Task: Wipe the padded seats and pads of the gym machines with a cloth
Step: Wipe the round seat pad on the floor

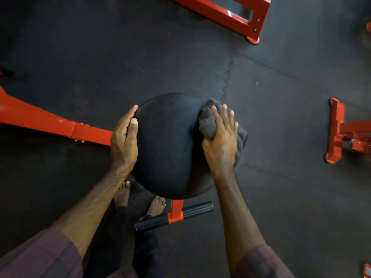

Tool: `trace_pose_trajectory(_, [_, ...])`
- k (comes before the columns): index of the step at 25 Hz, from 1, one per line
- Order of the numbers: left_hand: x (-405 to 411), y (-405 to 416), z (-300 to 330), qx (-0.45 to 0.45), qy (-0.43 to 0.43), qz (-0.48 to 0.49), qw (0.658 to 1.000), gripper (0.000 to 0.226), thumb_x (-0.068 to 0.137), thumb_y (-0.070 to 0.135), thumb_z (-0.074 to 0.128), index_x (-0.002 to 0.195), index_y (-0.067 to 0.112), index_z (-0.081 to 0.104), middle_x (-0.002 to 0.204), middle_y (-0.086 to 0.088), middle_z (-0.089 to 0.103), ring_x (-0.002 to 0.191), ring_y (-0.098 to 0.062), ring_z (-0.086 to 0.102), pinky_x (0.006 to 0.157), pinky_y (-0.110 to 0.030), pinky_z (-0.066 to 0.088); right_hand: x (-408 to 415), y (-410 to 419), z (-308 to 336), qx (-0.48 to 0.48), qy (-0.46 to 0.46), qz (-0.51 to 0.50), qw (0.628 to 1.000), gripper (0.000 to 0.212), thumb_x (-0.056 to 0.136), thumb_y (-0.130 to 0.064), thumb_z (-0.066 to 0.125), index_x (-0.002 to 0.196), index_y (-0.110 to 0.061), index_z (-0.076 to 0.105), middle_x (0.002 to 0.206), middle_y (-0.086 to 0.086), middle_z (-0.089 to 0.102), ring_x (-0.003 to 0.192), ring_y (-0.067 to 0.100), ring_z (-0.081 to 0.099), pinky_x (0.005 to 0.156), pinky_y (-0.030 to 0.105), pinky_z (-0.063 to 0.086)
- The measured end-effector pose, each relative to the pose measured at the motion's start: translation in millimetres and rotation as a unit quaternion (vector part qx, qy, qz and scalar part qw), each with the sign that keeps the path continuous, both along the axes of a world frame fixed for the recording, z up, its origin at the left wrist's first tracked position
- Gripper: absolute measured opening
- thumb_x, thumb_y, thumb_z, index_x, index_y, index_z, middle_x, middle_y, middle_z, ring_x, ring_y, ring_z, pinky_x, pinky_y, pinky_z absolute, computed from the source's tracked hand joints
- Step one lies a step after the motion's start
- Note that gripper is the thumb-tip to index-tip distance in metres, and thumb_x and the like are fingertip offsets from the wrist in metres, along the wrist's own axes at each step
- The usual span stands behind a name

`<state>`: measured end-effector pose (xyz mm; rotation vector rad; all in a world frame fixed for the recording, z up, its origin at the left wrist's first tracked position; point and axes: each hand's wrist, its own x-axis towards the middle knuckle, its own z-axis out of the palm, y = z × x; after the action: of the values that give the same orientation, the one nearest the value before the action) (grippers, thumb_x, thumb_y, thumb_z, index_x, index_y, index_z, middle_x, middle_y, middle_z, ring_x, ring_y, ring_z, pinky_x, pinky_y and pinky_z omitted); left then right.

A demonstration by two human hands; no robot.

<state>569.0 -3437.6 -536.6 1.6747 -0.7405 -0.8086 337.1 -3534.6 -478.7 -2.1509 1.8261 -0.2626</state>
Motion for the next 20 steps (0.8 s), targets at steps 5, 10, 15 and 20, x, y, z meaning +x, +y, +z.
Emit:
trace_pose_trajectory(5, [1, -4, 3, -0.004, -0.017, -0.003, 1.0, 0.039, 0.113, 0.017, 0.045, 0.15, 0.013, 0.057, 0.153, 0.006, 0.057, 0.144, -0.005, 0.049, 0.121, -0.027, 0.037, 18, 69, 10, -0.019, -0.014, 0.086, 0.996, 0.074, 0.085, -0.031, 0.05, 0.159, -0.022, 0.045, 0.172, 0.004, 0.028, 0.162, 0.03, 0.013, 0.13, 0.054, 0.015])
trace_pose_trajectory(10, [-5, 3, 5, 0.005, -0.004, 0.01, 1.0, 0.04, 0.114, 0.017, 0.044, 0.152, 0.014, 0.055, 0.154, 0.009, 0.055, 0.145, -0.001, 0.046, 0.12, -0.02, 0.035, 59, -56, 0, -0.009, -0.01, 0.187, 0.982, 0.077, 0.076, -0.024, 0.048, 0.153, -0.021, 0.053, 0.164, 0.006, 0.043, 0.155, 0.034, 0.033, 0.126, 0.056, 0.025])
trace_pose_trajectory(15, [-5, 3, 6, 0.012, 0.022, 0.013, 1.0, 0.04, 0.113, 0.018, 0.044, 0.152, 0.018, 0.055, 0.155, 0.012, 0.054, 0.145, 0.001, 0.045, 0.121, -0.021, 0.035, 15, -58, 6, 0.053, -0.126, -0.021, 0.99, 0.055, 0.094, -0.027, 0.057, 0.15, -0.03, 0.055, 0.155, -0.005, 0.055, 0.148, 0.018, 0.045, 0.123, 0.04, 0.035])
trace_pose_trajectory(20, [-4, 1, 4, 0.0, 0.015, 0.009, 1.0, 0.04, 0.113, 0.018, 0.045, 0.151, 0.014, 0.056, 0.154, 0.008, 0.056, 0.145, -0.003, 0.047, 0.122, -0.024, 0.036, -33, 53, 6, 0.057, -0.292, -0.216, 0.93, 0.055, 0.1, -0.033, 0.07, 0.152, -0.033, 0.053, 0.155, -0.017, 0.053, 0.144, 0.0, 0.046, 0.122, 0.042, 0.039])
